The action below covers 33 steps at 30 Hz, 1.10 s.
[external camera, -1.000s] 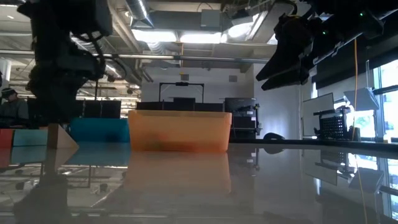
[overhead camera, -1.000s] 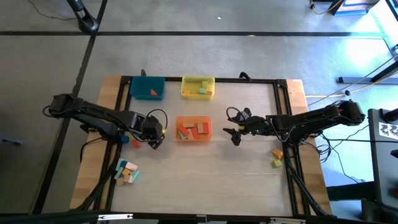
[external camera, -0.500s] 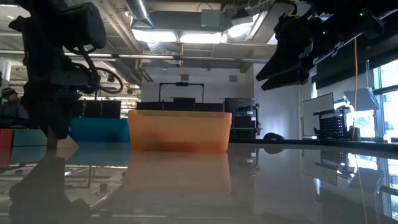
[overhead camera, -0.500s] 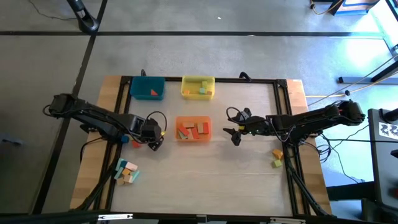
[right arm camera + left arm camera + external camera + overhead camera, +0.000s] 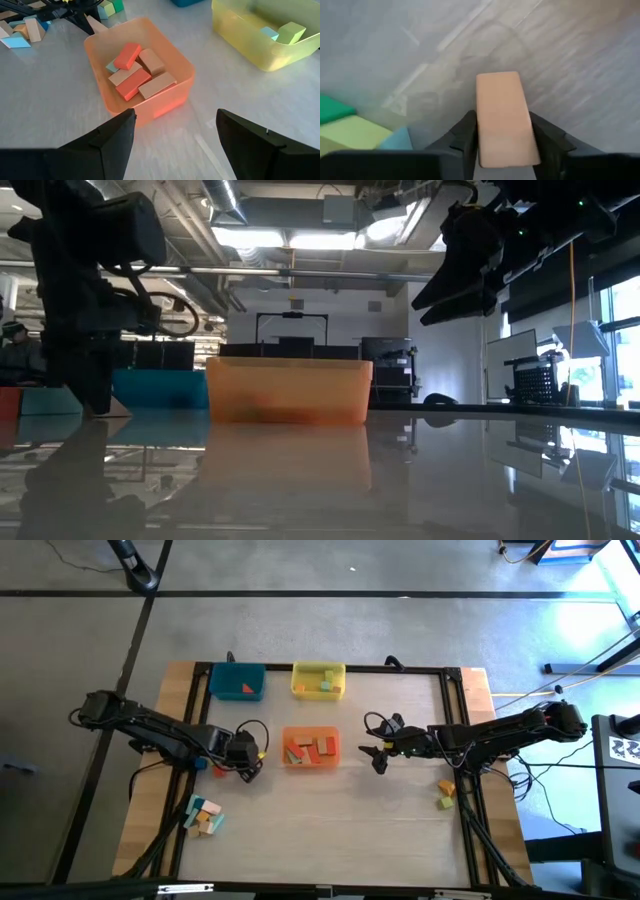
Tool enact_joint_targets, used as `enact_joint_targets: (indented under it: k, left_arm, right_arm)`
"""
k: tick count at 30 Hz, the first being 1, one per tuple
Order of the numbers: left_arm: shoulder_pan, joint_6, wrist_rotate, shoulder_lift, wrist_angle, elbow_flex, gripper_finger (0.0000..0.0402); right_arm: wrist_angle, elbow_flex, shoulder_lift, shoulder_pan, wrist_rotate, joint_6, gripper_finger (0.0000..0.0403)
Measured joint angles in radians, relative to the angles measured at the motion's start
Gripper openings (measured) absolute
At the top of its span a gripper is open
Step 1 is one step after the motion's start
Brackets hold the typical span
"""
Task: Sort blocks by size
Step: Put the brown triangle block into the blue bin
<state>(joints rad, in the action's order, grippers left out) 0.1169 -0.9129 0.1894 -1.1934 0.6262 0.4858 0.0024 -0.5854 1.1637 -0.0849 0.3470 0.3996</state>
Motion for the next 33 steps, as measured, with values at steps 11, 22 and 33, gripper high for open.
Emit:
enact_joint_targets:
  k: [11,22,33]
  left_arm:
    - [-0.009,0.119,-0.018,0.015,0.016,0.055,0.0122]
    - [-0.187,0.397,0.238,0.145,0.124,0.243,0.0125]
    - [-0.579,0.661,0.319,0.125,0.028,0.248,0.0128]
  right_arm:
    - [0.000,0.000,0.000,0.000,0.000,0.000,0.0276]
    - [0.000,0.000,0.000,0.000,0.000,0.000,0.0276]
    - [0.000,0.000,0.000,0.000,0.000,0.000,0.0276]
